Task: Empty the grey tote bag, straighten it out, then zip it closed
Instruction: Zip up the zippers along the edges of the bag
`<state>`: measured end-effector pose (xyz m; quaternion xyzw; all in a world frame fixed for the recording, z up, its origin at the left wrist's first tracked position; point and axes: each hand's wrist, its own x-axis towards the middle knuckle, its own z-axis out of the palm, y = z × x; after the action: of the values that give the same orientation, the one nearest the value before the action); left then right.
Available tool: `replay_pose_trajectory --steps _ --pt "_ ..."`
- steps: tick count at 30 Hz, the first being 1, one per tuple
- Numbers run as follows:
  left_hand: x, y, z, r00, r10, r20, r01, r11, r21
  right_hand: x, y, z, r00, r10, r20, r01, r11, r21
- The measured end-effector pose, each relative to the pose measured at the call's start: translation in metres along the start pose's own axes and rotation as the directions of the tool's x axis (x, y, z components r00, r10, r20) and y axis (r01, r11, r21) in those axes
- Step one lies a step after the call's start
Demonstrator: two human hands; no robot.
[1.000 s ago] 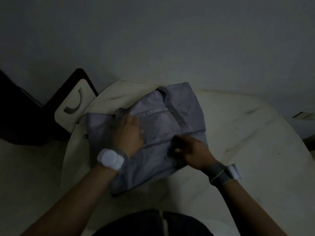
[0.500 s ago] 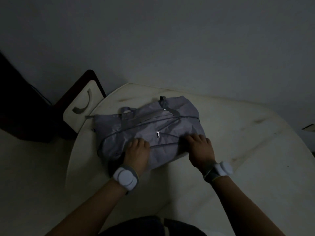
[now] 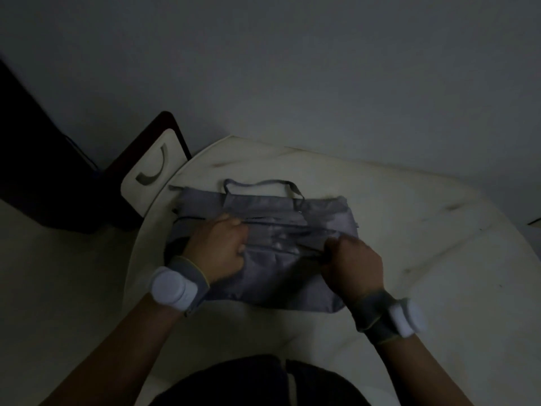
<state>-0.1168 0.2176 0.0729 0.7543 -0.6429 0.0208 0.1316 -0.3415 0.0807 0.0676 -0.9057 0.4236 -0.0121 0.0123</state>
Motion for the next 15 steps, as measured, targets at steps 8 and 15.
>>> replay_pose_trajectory --steps 8,15 --pt "-0.034 0.037 0.064 0.938 0.134 0.318 -0.105 0.989 -0.107 -0.029 -0.012 0.046 0.917 -0.03 0.397 0.027 1.0 0.013" --pt "-0.026 0.034 0.062 0.967 0.057 0.25 -0.034 0.995 -0.093 -0.036 0.017 0.059 0.947 0.064 0.316 -0.053 0.998 -0.042"
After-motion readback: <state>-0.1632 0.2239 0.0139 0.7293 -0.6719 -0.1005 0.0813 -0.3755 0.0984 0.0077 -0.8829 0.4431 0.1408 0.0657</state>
